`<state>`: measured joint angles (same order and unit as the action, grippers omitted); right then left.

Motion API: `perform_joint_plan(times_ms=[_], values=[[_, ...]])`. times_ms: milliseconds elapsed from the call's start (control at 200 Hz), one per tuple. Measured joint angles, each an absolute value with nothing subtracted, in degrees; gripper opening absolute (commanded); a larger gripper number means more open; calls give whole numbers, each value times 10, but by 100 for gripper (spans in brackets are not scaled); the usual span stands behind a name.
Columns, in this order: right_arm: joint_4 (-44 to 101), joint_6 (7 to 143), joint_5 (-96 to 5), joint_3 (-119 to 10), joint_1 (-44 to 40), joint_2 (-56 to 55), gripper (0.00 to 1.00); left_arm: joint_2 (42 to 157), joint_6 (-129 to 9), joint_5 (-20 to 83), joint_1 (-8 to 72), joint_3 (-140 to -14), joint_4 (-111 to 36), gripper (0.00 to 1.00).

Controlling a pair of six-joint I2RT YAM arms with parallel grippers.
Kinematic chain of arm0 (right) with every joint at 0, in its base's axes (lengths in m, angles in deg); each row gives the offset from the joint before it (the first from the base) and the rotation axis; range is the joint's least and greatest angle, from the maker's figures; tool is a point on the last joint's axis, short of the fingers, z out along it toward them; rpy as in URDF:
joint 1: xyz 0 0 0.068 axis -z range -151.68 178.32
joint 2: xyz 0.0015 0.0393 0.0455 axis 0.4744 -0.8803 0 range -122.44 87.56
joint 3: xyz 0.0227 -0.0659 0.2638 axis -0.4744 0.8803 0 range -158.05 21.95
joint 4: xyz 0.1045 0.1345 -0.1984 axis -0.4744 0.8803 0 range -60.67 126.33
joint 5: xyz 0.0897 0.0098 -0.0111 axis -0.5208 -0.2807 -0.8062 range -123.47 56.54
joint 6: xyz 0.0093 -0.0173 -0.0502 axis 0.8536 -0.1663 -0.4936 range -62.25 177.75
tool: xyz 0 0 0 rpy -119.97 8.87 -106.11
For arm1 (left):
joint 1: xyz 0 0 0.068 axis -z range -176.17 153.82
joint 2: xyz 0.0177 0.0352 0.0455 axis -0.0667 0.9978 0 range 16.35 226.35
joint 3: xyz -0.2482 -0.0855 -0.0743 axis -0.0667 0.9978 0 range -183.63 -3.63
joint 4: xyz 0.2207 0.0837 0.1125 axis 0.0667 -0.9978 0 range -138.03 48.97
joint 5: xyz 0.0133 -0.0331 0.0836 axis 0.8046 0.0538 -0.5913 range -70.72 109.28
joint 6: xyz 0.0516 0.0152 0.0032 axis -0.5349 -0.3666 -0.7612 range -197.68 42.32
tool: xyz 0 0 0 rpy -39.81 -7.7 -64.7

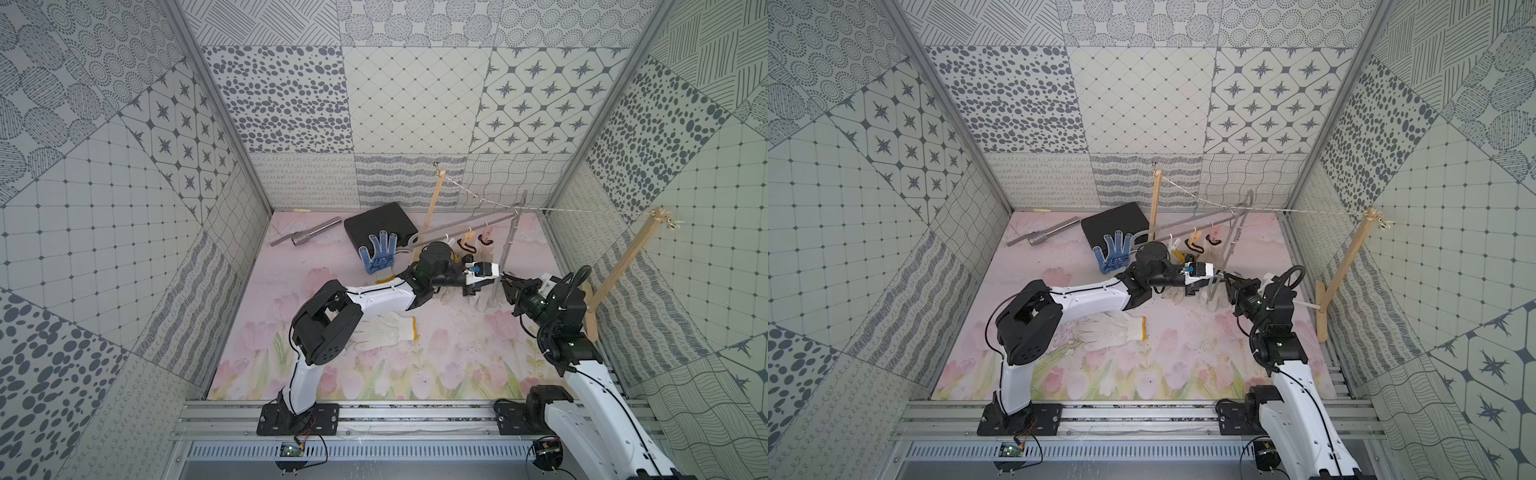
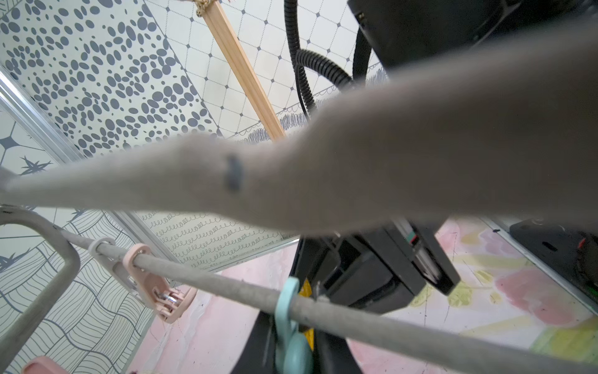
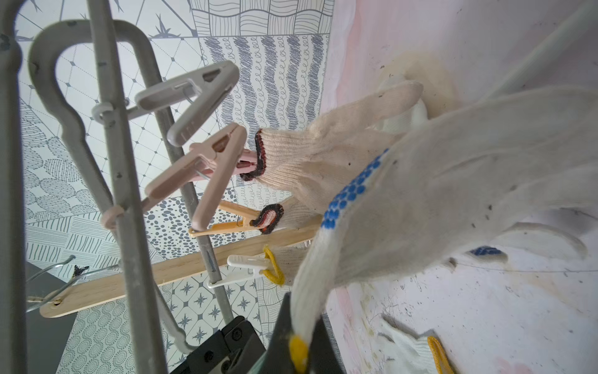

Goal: Clip the gloves onto a hanger to dry
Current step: Clamp the glove onto the hanger.

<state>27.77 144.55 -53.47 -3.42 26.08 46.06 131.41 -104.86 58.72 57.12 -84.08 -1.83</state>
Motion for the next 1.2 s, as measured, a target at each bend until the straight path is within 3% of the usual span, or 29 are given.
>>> perform_joint_plan(times_ms=[50,100,200,305,415,510,630,836,951,1071,1201], values=[[277,1446,-533,-34,260,461,0,1314,-1052,583,571,-841,-19,0],[278,1446,-531,-34,258,461,0,1314,-1053,580,572,-840,-18,8],[277,1446,-528,-34,254,461,0,1314,-1056,575,573,-838,-18,41],[277,1446,-528,-34,252,461,0,1314,-1063,569,575,-835,-15,58],[277,1446,-526,-34,250,464,0,1314,-1066,561,575,-832,-15,57],[278,1445,-525,-34,250,470,18,1314,-1067,556,575,-831,-15,51],[281,1438,-525,-34,250,473,40,1314,-1068,547,575,-830,-15,50],[318,1372,-526,-36,250,490,54,1312,-1065,530,575,-823,-13,62],[355,1324,-517,-36,250,519,73,1302,-1057,519,575,-807,-13,69],[411,1271,-491,-37,250,556,81,1281,-1044,512,574,-772,-11,74],[480,1219,-448,-41,250,591,82,1245,-1020,501,573,-719,-12,76]])
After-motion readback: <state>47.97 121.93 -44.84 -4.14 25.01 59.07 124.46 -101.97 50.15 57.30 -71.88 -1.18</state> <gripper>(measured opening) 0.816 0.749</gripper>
